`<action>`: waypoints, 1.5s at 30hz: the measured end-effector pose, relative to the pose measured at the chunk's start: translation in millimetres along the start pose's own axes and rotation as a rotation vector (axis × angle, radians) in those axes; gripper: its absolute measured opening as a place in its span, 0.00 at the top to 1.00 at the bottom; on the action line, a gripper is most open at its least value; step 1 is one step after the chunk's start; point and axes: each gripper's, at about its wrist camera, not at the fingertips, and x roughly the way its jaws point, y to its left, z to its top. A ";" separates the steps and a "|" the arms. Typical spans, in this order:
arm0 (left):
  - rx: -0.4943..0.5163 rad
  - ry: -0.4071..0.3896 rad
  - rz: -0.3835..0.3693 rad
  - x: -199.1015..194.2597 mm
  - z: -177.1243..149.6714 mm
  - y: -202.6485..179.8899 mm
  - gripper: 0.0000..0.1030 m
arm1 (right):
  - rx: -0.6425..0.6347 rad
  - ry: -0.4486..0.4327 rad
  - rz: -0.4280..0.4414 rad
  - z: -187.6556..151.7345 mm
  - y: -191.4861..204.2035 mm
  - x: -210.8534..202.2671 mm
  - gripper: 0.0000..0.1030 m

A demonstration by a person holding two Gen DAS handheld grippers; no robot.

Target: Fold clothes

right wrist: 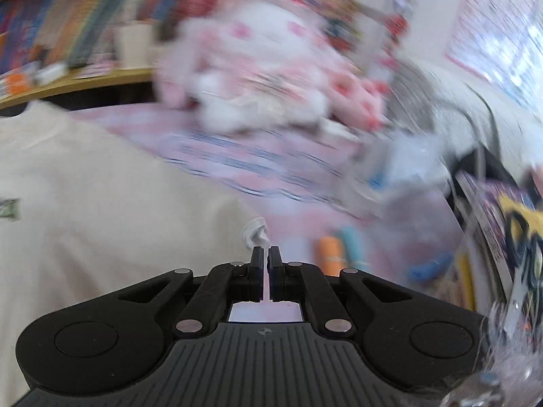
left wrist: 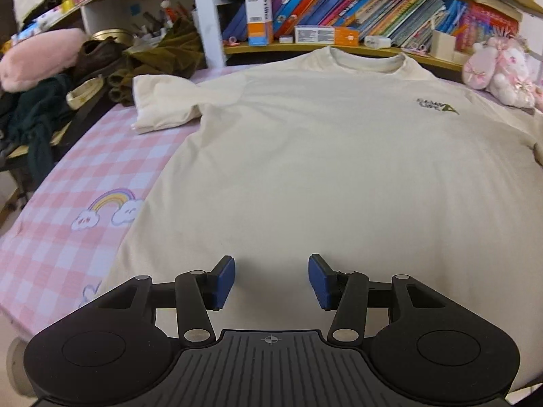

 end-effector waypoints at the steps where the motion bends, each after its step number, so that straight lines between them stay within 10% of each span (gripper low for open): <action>1: 0.011 0.005 0.008 -1.7 0.1 -2.4 0.53 | 0.027 0.016 -0.018 0.0 -16.3 6.9 0.97; 6: 0.046 -0.008 0.082 -14.4 1.4 -1.1 0.52 | 0.087 0.037 0.054 -3.0 -36.4 9.1 0.93; 9: 0.003 -0.010 0.135 -17.5 2.2 13.0 0.44 | 0.131 0.017 0.165 -6.8 -37.5 -1.2 0.58; 14: -0.064 0.010 0.222 -15.9 2.2 37.7 0.44 | 0.038 0.027 0.111 4.7 -14.4 20.2 0.63; 19: -0.073 0.021 0.281 -15.2 -1.2 52.9 0.44 | 0.002 0.053 0.103 10.9 -2.0 36.2 0.96; 32: -0.052 0.052 0.243 -19.1 -6.5 54.2 0.44 | -0.120 0.037 -0.123 42.7 -7.3 66.7 0.85; 34: -0.048 0.049 0.230 -17.5 -6.5 58.0 0.44 | -0.120 -0.012 -0.080 36.5 2.6 44.6 0.66; 45: -0.076 0.038 0.034 -12.8 -18.9 93.1 0.65 | -0.157 -0.061 0.266 -106.0 80.8 -128.0 0.60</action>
